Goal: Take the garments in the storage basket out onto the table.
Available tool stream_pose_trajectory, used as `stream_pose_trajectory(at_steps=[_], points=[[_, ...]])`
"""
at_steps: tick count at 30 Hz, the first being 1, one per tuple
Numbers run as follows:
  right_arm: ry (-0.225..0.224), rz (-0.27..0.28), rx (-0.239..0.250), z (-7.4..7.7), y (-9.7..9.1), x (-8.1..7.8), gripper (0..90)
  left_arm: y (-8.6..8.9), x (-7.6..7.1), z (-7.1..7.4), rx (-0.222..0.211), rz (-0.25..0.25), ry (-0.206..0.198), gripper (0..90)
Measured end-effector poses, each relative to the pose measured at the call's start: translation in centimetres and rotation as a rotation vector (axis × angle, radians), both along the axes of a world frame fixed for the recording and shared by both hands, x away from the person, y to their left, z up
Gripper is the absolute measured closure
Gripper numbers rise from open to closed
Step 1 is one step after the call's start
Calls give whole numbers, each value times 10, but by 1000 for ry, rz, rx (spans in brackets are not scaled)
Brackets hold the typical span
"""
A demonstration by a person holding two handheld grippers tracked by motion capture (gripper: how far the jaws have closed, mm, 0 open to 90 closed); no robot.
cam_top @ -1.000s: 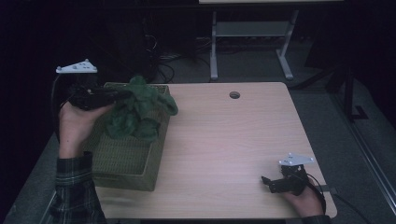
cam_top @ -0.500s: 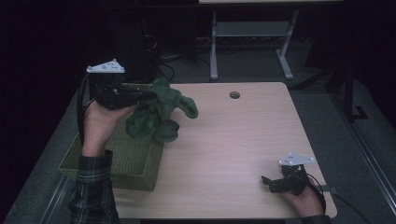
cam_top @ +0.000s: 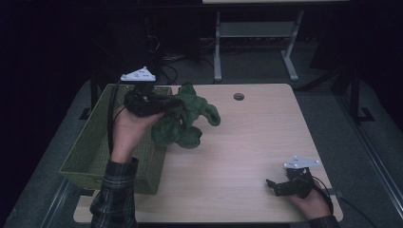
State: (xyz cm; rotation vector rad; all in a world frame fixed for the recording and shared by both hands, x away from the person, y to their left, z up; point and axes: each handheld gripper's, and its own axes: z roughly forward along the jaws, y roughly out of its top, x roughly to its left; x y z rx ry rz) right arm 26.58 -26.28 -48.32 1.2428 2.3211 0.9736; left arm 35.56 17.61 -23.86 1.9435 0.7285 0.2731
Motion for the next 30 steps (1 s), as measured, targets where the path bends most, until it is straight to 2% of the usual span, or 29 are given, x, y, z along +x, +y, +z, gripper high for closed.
stream_pose_trajectory(at_steps=[1,4,13,14,18,23,28,30], points=[[0,-1,0,0,0,0,8,-9,-1,-4,-9,-15,2,846],[1,-2,0,0,0,0,8,-19,-1,-9,-9,-30,8,846],[4,-3,3,0,0,0,8,-47,-3,-30,-23,-42,35,846],[4,-3,3,0,0,0,8,-54,-3,-37,-25,-46,41,846],[4,1,4,0,0,0,8,-64,-3,-47,-24,-58,51,846],[7,1,5,0,0,0,8,-88,0,-66,-43,-89,77,845],[7,1,6,0,0,0,8,-103,1,-77,-47,-108,88,842],[7,2,6,0,0,0,8,-113,1,-87,-46,-121,98,838]])
